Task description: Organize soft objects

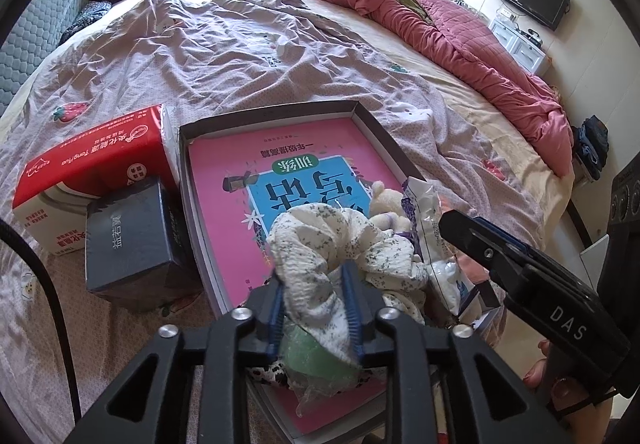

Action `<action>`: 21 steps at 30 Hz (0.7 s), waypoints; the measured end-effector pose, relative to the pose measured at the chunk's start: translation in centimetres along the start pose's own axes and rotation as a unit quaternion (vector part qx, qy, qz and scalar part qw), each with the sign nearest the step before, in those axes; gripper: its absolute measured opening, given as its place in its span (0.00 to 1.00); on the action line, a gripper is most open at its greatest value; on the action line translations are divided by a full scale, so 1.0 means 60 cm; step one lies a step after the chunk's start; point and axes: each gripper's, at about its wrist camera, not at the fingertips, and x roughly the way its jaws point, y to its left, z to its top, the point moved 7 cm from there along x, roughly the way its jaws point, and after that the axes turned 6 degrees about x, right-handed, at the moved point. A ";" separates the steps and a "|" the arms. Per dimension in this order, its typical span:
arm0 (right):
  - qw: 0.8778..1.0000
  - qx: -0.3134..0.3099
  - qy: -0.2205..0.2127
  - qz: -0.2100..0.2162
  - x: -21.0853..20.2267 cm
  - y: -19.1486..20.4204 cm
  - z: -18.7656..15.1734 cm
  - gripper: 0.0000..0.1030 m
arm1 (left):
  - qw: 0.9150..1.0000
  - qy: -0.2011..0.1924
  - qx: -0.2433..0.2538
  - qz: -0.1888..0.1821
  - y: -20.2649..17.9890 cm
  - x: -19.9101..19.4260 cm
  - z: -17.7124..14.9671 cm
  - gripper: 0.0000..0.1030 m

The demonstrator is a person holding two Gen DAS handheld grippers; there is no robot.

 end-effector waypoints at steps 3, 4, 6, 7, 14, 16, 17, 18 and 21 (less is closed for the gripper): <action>1.000 0.001 -0.001 -0.001 -0.003 -0.001 0.000 0.54 | 1.000 -0.001 -0.004 -0.006 0.001 -0.005 0.001 0.40; 1.000 0.001 -0.002 -0.002 -0.004 -0.001 0.000 0.54 | 1.000 -0.002 -0.004 -0.004 0.001 -0.006 0.002 0.42; 1.000 0.000 -0.003 -0.002 -0.007 0.000 0.001 0.54 | 1.000 -0.002 -0.001 0.002 0.003 -0.009 0.003 0.44; 1.000 0.000 -0.004 -0.003 -0.008 -0.001 0.002 0.54 | 1.000 -0.002 -0.001 0.003 0.004 -0.011 0.004 0.45; 1.000 0.001 -0.006 -0.005 -0.021 0.006 0.005 0.59 | 1.000 -0.007 -0.002 0.020 0.009 -0.033 0.005 0.54; 1.000 -0.002 -0.007 -0.007 -0.025 0.008 0.006 0.61 | 1.000 -0.010 -0.004 0.023 0.013 -0.043 0.005 0.58; 1.000 -0.003 -0.008 -0.008 -0.027 0.010 0.006 0.61 | 1.000 -0.011 -0.005 0.025 0.015 -0.047 0.005 0.59; 1.000 -0.004 -0.009 -0.008 -0.031 0.013 0.006 0.61 | 1.000 -0.013 -0.006 0.028 0.018 -0.054 0.004 0.61; 1.000 -0.009 -0.011 -0.008 -0.042 0.021 0.007 0.64 | 0.999 -0.019 -0.008 0.037 0.025 -0.069 0.003 0.64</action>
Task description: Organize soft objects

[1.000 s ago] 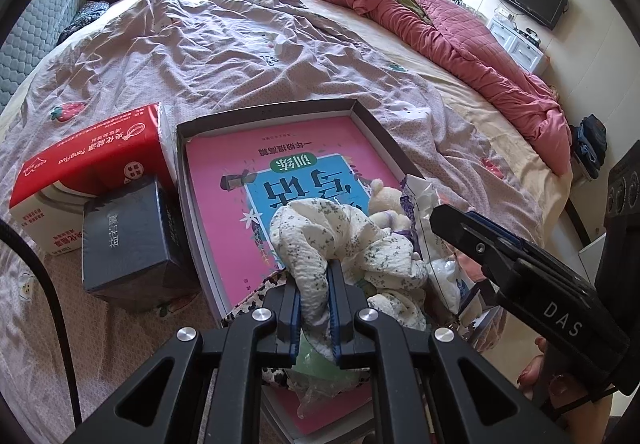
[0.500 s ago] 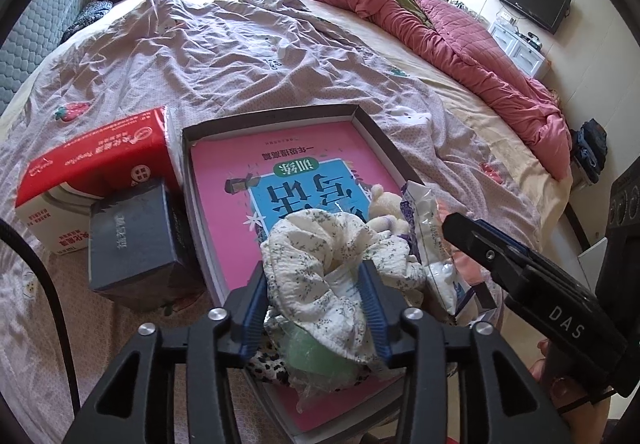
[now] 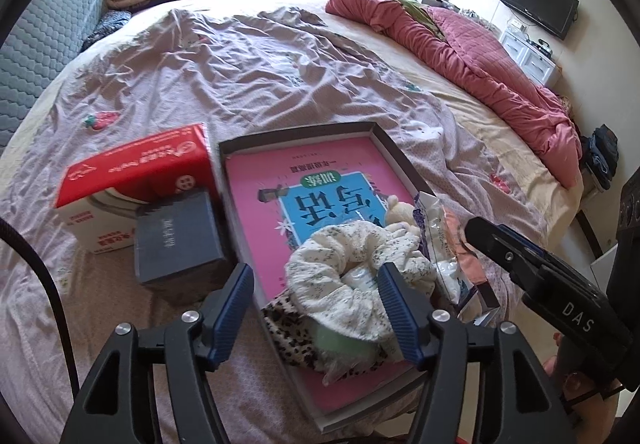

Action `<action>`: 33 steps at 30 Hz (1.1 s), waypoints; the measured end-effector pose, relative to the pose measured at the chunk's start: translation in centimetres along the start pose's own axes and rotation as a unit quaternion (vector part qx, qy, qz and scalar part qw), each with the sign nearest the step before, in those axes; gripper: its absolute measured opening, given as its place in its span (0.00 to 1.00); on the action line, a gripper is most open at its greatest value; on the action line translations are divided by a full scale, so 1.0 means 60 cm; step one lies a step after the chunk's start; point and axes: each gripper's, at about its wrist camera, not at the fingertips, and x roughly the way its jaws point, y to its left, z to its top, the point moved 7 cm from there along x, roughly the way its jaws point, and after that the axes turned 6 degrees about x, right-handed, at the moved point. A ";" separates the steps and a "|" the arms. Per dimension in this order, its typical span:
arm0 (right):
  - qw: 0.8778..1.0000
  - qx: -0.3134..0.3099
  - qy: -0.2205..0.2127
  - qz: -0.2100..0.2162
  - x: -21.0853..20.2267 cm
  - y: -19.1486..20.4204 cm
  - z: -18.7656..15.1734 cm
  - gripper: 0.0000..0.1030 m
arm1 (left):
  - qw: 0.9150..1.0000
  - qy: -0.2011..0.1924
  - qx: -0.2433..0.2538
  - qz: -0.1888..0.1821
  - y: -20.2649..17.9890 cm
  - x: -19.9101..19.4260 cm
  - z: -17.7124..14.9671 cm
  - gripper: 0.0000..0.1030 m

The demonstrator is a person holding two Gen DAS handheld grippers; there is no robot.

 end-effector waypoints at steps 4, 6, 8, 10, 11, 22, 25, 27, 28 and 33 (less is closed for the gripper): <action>1.000 -0.017 -0.007 -0.001 -0.019 0.017 0.000 0.69 | 1.000 -0.009 -0.006 0.006 0.012 -0.027 -0.005 0.70; 1.000 -0.026 -0.012 0.001 -0.032 0.026 0.001 0.69 | 1.000 -0.017 -0.004 0.006 0.014 -0.045 -0.008 0.77; 0.999 -0.036 -0.017 0.000 -0.046 0.034 0.002 0.71 | 1.000 -0.020 -0.003 0.011 0.015 -0.059 -0.012 0.80; 0.999 -0.045 -0.023 0.000 -0.058 0.043 0.002 0.73 | 1.000 -0.027 -0.001 0.015 0.017 -0.075 -0.014 0.80; 0.998 -0.052 -0.024 -0.001 -0.064 0.048 0.001 0.73 | 0.999 -0.029 -0.003 0.018 0.020 -0.081 -0.015 0.80; 0.997 -0.074 0.002 0.001 -0.101 0.068 -0.037 0.76 | 0.998 -0.023 -0.014 0.058 0.036 -0.129 -0.051 0.82; 0.997 -0.077 0.011 -0.005 -0.113 0.074 -0.058 0.79 | 0.997 -0.021 -0.019 0.065 0.037 -0.143 -0.065 0.82; 0.996 -0.082 0.014 -0.009 -0.122 0.079 -0.071 0.80 | 0.997 -0.018 -0.020 0.073 0.036 -0.153 -0.078 0.82; 0.996 -0.086 0.014 -0.012 -0.126 0.082 -0.077 0.80 | 0.997 -0.017 -0.020 0.079 0.035 -0.157 -0.084 0.82; 0.993 -0.119 0.008 -0.014 -0.152 0.104 -0.108 0.80 | 0.995 -0.015 -0.031 0.096 0.029 -0.181 -0.125 0.83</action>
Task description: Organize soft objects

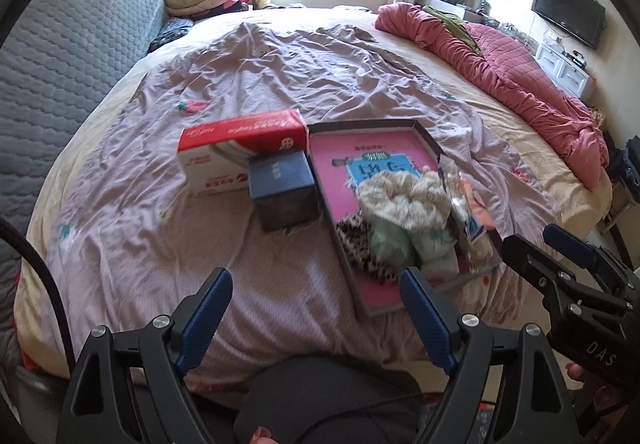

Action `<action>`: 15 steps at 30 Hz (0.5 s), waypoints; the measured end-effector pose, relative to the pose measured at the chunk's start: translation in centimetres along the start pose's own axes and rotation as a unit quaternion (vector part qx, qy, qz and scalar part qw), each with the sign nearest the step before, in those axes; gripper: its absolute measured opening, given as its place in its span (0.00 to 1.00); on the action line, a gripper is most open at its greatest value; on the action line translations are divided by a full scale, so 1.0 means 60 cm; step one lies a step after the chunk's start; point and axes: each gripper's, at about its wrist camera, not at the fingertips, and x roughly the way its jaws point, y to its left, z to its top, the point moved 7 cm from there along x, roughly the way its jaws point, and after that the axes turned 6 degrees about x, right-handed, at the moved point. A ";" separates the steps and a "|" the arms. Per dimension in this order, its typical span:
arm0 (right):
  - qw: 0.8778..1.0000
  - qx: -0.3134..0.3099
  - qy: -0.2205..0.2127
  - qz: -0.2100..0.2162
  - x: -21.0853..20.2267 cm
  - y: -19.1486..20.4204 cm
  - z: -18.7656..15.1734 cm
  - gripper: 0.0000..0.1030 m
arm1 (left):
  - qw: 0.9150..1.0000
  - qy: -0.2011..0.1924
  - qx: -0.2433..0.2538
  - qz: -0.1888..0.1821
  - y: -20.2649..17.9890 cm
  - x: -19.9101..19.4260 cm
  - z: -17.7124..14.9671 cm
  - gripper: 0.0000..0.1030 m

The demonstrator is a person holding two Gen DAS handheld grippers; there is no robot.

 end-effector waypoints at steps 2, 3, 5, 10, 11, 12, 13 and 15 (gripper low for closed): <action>1.000 -0.010 -0.004 -0.003 -0.010 0.008 -0.011 0.80 | 1.000 -0.003 -0.002 0.005 0.000 -0.008 -0.013 0.83; 1.000 -0.013 -0.008 -0.005 -0.015 0.012 -0.015 0.80 | 1.000 -0.006 -0.005 0.011 0.000 -0.015 -0.022 0.83; 1.000 -0.016 -0.007 -0.010 -0.020 0.017 -0.021 0.80 | 1.000 -0.002 -0.010 0.008 -0.002 -0.020 -0.033 0.83; 1.000 -0.009 -0.015 -0.013 -0.039 0.024 -0.029 0.80 | 0.999 0.000 -0.031 0.012 0.011 -0.035 -0.052 0.83; 1.000 -0.011 -0.014 -0.015 -0.041 0.025 -0.030 0.80 | 0.999 0.000 -0.035 0.013 0.014 -0.037 -0.055 0.83; 1.000 -0.014 -0.012 -0.018 -0.042 0.026 -0.032 0.81 | 0.999 -0.001 -0.038 0.014 0.017 -0.040 -0.057 0.83; 1.000 -0.015 -0.008 -0.020 -0.042 0.028 -0.036 0.81 | 0.999 0.001 -0.039 0.018 0.020 -0.041 -0.059 0.83; 1.000 -0.021 -0.006 -0.019 -0.046 0.032 -0.040 0.81 | 0.999 0.003 -0.042 0.022 0.025 -0.043 -0.063 0.83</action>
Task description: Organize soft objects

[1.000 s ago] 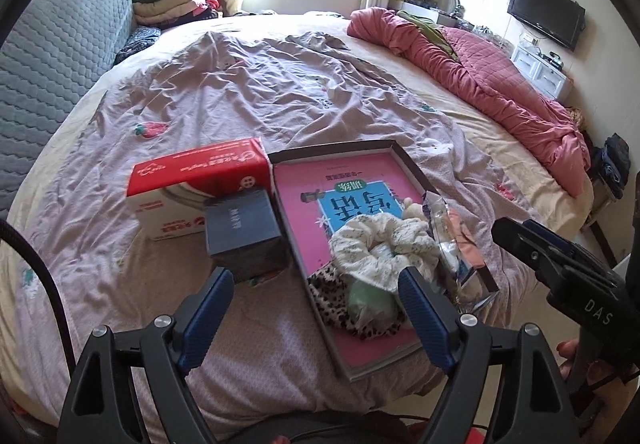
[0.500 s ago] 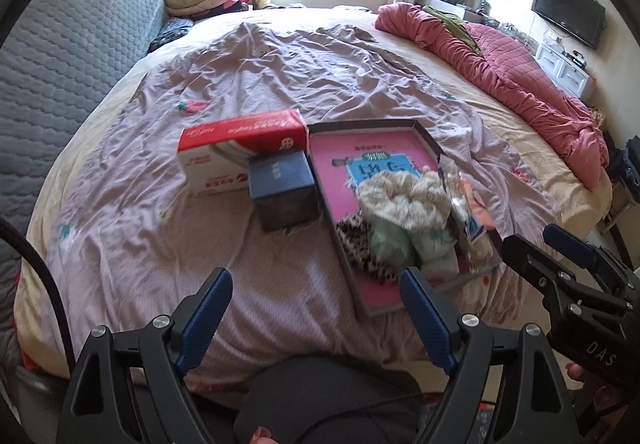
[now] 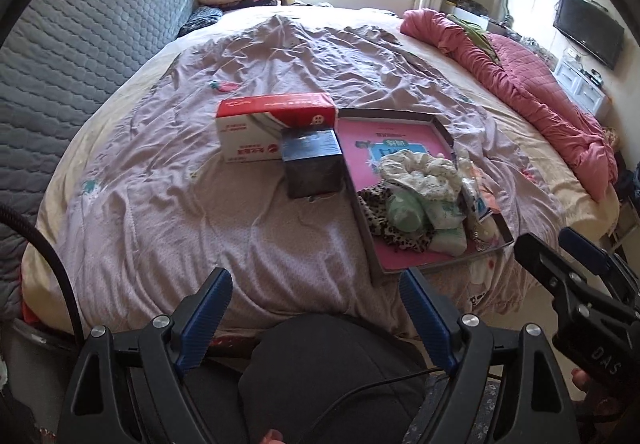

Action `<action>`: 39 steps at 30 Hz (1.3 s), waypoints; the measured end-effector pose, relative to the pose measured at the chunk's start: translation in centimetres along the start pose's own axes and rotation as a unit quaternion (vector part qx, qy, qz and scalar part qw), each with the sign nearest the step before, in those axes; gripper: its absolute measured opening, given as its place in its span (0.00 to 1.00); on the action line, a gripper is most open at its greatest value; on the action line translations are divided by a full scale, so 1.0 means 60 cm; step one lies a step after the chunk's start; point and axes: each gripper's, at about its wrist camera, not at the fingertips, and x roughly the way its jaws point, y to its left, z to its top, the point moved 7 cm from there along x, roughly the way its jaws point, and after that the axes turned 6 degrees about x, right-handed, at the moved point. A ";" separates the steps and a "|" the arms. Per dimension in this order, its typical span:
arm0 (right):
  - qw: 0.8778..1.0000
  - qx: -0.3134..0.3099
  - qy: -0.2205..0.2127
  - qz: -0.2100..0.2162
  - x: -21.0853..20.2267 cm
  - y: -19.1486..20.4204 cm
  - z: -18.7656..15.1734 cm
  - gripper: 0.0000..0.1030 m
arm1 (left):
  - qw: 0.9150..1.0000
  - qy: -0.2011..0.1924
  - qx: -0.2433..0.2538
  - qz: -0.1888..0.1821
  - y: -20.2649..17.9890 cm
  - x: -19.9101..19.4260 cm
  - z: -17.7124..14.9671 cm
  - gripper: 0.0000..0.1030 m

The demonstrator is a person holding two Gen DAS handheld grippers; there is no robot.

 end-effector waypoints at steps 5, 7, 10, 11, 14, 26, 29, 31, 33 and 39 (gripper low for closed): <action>1.000 -0.002 0.005 0.001 -0.004 0.002 -0.008 0.81 | 1.000 0.008 -0.001 0.001 0.003 0.002 -0.007 0.83; 1.000 -0.001 0.008 0.001 -0.003 0.002 -0.009 0.81 | 1.000 0.013 -0.001 0.001 0.004 0.005 -0.009 0.83; 1.000 -0.002 0.008 0.002 -0.003 0.002 -0.010 0.81 | 1.000 0.011 -0.001 0.001 0.004 0.004 -0.009 0.83; 1.000 -0.002 0.009 0.002 -0.002 0.001 -0.010 0.81 | 1.000 0.011 -0.002 0.001 0.005 0.005 -0.010 0.83; 1.000 -0.003 0.016 0.007 0.002 0.003 -0.013 0.81 | 1.000 0.014 -0.001 0.005 0.006 0.006 -0.011 0.83; 1.000 -0.005 0.020 0.008 0.013 0.011 -0.018 0.81 | 1.000 0.018 0.012 0.015 0.002 0.004 -0.014 0.83; 1.000 -0.008 0.021 0.007 0.013 0.011 -0.019 0.81 | 1.000 0.021 0.012 0.017 0.001 0.006 -0.015 0.83; 1.000 -0.012 0.018 0.005 0.012 0.012 -0.019 0.81 | 1.000 0.023 0.012 0.016 0.001 0.006 -0.016 0.83; 1.000 -0.012 0.017 0.005 0.012 0.012 -0.019 0.81 | 1.000 0.022 0.013 0.017 0.000 0.005 -0.016 0.83; 1.000 -0.011 0.018 0.005 0.011 0.011 -0.018 0.81 | 1.000 0.025 0.011 0.016 0.001 0.011 -0.018 0.83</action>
